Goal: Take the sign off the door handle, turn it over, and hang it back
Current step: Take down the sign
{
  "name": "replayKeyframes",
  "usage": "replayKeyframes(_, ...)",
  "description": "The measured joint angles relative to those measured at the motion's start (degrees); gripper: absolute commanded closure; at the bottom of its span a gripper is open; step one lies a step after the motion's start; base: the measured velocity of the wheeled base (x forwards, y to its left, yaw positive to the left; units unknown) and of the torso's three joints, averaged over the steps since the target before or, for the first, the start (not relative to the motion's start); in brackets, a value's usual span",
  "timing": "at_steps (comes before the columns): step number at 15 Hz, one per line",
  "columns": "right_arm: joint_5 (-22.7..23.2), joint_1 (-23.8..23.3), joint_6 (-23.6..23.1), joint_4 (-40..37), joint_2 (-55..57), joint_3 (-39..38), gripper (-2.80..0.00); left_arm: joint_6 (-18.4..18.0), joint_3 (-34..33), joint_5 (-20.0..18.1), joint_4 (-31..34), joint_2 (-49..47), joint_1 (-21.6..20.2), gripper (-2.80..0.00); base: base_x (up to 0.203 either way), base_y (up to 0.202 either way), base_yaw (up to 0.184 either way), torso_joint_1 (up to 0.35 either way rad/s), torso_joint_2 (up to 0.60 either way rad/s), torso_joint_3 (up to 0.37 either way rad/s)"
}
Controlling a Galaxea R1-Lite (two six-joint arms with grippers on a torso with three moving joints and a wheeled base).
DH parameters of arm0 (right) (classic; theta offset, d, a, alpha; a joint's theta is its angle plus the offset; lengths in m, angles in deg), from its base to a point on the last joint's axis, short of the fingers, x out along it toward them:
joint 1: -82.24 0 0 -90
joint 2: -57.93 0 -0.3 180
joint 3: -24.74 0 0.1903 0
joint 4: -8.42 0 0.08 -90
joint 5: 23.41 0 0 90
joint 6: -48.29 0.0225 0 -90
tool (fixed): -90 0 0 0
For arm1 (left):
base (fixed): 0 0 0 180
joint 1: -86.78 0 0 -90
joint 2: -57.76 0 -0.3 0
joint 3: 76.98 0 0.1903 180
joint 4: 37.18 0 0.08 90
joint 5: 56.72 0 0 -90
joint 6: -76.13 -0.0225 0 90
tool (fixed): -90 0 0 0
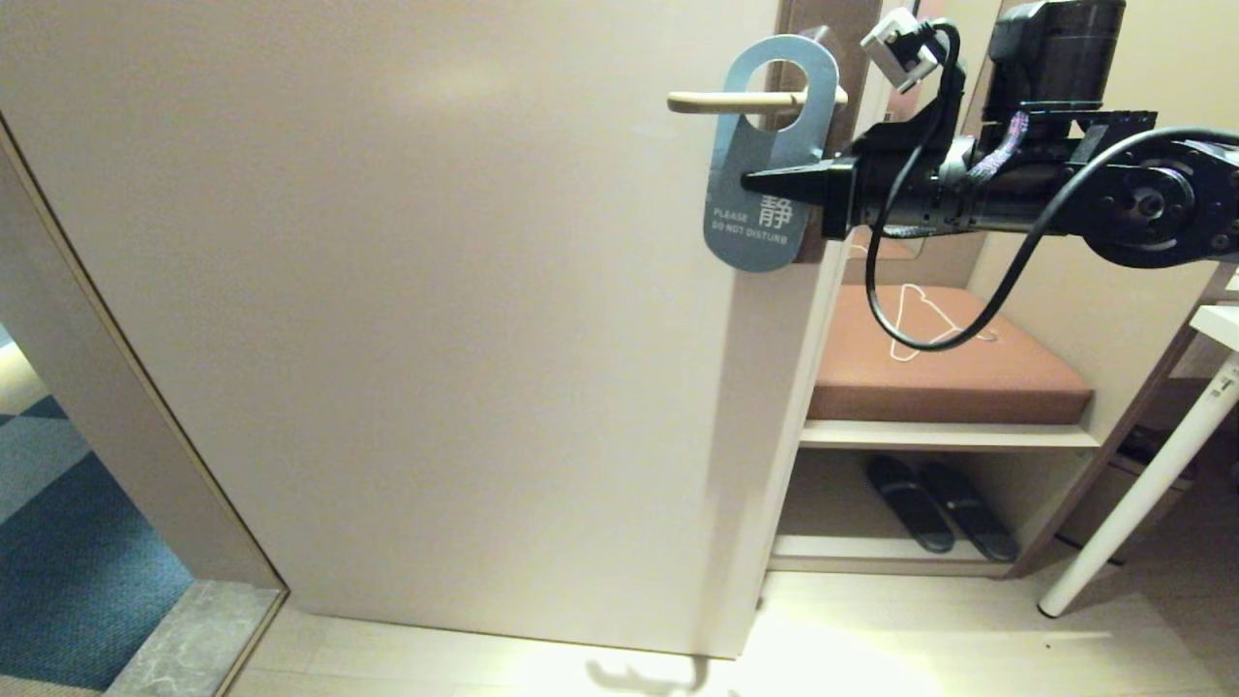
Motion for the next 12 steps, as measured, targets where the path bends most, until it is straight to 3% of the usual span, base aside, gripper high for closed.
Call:
replayKeyframes(8, -0.06, 4.23, 0.07, 0.3, -0.9, -0.11, 0.0, 0.0, 0.0, 0.0, 0.0, 0.0, 0.0, 0.0, 0.0, 0.0, 0.0, 0.0, 0.0, 0.0)
replayKeyframes(12, -4.13, 4.94, -0.06, 0.35, -0.46, 0.07, 0.0, 0.02, 0.0, 0.0, 0.0, 0.0, 0.0, 0.0, 0.0, 0.0, 0.0, 0.0, 0.0, 0.0)
